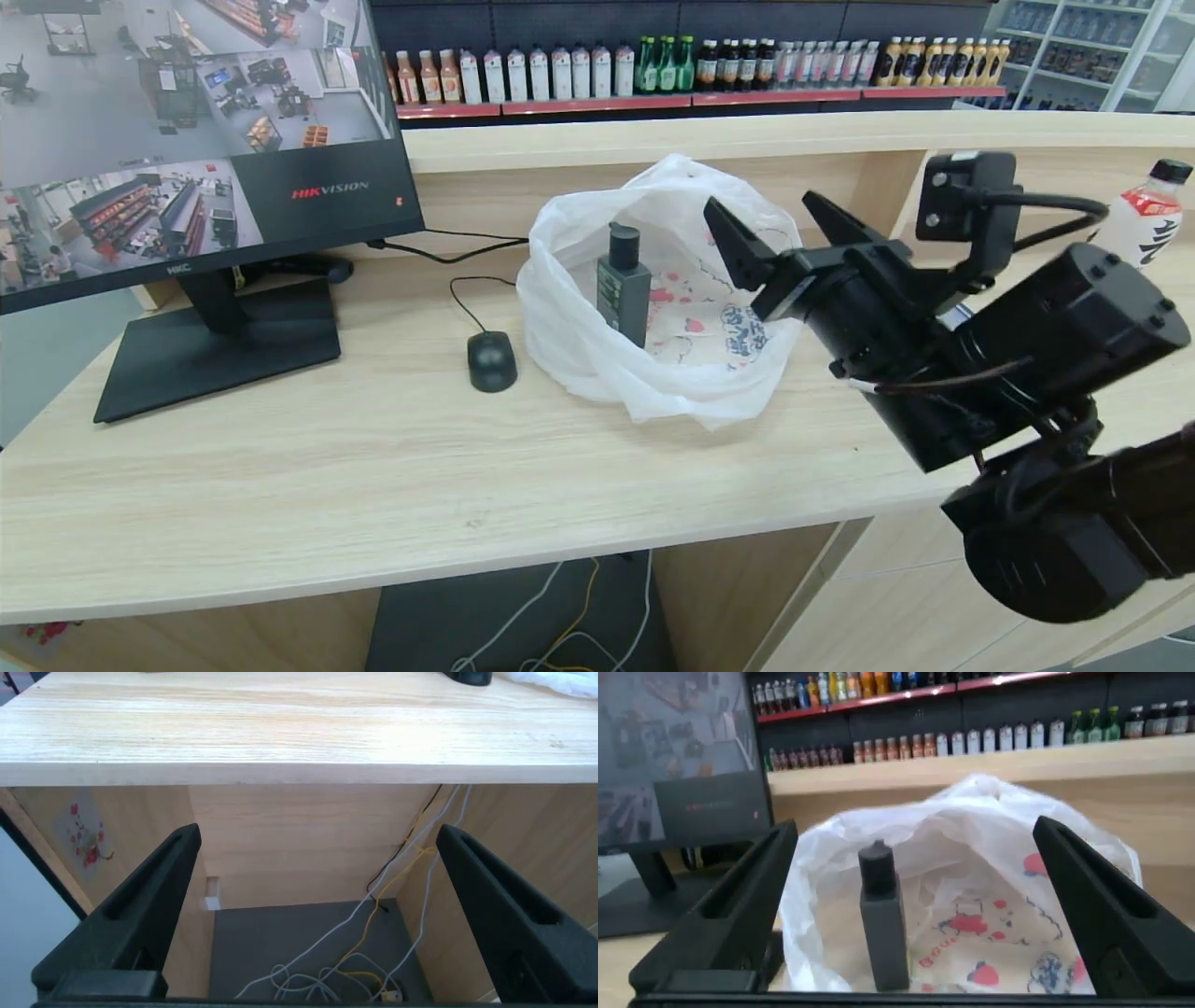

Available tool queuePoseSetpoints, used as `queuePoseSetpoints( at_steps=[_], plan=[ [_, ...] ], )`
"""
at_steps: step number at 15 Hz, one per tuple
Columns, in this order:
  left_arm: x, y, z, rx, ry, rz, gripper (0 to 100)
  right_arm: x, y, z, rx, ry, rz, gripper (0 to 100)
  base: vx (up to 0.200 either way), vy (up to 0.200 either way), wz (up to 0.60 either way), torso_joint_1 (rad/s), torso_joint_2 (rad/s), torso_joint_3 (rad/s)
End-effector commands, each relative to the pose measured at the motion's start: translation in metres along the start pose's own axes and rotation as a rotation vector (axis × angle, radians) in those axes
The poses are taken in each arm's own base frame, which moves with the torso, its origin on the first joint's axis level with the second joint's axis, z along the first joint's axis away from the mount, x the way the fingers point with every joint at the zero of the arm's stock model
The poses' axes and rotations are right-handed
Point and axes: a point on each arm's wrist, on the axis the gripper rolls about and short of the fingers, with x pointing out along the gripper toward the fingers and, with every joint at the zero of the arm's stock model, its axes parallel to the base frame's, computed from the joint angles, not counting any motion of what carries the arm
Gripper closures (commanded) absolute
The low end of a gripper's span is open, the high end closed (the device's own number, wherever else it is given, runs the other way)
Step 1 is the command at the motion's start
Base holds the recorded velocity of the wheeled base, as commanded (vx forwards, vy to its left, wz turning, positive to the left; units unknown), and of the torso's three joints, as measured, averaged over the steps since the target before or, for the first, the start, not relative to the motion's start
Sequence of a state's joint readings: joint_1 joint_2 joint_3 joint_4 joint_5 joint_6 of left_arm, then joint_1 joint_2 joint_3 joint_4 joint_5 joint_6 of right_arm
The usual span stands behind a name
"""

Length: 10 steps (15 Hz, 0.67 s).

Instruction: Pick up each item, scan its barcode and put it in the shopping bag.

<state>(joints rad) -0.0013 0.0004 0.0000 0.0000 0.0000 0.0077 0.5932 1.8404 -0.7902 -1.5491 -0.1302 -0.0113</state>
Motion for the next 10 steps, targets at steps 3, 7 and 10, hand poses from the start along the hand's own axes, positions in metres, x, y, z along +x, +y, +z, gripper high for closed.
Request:
queuePoseSetpoints(
  at_steps=[3,7,10],
  plan=[
    [0.000,0.000,0.000,0.002,0.000,0.000,0,-0.038,-0.004,-0.003,-0.010,0.095,0.003,0,0.000,0.000,0.00,0.000,0.00,0.000],
    [0.000,0.000,0.000,0.000,0.000,0.000,0,-0.054,-0.002,-0.004,-0.007,0.138,0.015,0,0.000,0.000,0.00,0.000,0.00,0.000],
    [0.000,0.000,0.000,-0.003,0.000,0.000,0,-0.057,0.010,-0.011,0.013,0.167,0.056,0,-0.133,0.000,0.00,0.000,0.00,0.002]
  ],
)
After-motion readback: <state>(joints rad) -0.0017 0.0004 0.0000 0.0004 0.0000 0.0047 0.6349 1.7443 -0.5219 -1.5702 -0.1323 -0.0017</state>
